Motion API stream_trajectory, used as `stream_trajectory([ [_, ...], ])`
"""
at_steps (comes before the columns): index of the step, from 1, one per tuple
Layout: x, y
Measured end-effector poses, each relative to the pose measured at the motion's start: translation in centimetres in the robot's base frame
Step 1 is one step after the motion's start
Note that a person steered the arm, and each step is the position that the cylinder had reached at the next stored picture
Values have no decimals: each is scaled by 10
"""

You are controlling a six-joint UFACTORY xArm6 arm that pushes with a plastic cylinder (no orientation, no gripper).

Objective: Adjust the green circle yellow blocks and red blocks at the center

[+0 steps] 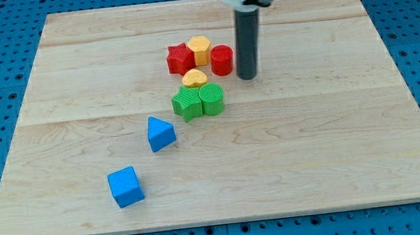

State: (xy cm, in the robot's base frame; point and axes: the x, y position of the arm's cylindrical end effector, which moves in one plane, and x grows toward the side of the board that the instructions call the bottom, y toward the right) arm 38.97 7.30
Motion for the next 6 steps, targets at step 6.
stream_trajectory([
  [6,-88,-130],
])
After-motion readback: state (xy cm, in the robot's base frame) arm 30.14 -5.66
